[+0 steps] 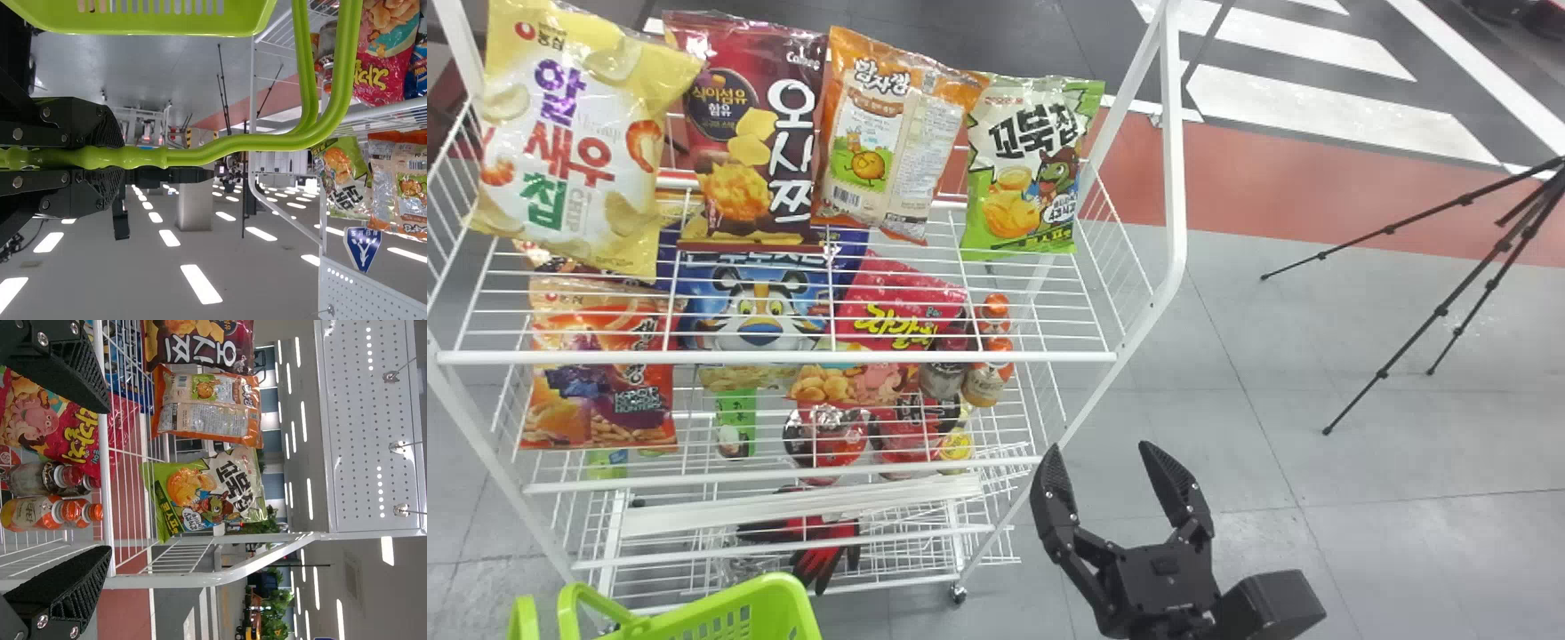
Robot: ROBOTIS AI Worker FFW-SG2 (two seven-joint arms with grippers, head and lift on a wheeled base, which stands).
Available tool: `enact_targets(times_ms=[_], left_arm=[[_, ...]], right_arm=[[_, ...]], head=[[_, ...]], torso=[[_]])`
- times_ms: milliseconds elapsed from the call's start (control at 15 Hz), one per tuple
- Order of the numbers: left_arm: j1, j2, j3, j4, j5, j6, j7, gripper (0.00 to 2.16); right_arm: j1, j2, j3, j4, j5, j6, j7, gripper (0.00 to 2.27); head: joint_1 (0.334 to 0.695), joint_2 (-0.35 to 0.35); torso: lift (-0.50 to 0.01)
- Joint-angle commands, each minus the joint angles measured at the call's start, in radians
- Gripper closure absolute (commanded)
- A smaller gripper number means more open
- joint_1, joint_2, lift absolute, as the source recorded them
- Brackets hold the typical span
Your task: Hold basket handle with left hand then pick Gkobukchip with right hand and place into basket
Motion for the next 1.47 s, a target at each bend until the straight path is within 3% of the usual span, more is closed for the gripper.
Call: enact_targets(times_ms=[0, 867, 1400], left_arm=[[0.0, 0.0, 0.0, 0.0, 0.0, 0.0, 0.0, 1.89], [0.003, 0.0, 0.002, 0.003, 0.0, 0.0, -0.003, 1.89], [0.003, 0.001, 0.0, -0.002, 0.0, 0.0, 0.0, 1.89]], right_arm=[[0.0, -0.001, 0.0, 0.002, 0.0, 0.0, 0.0, 0.06], [-0.012, 0.002, -0.002, 0.005, 0.0, -0.006, 0.005, 0.05], [-0.153, 0.009, -0.021, -0.015, 0.003, 0.187, 0.014, 0.05]], head=[[0.695, -0.35], [0.695, -0.35], [0.695, -0.35]], torso=[[0.0], [0.0], [0.0]])
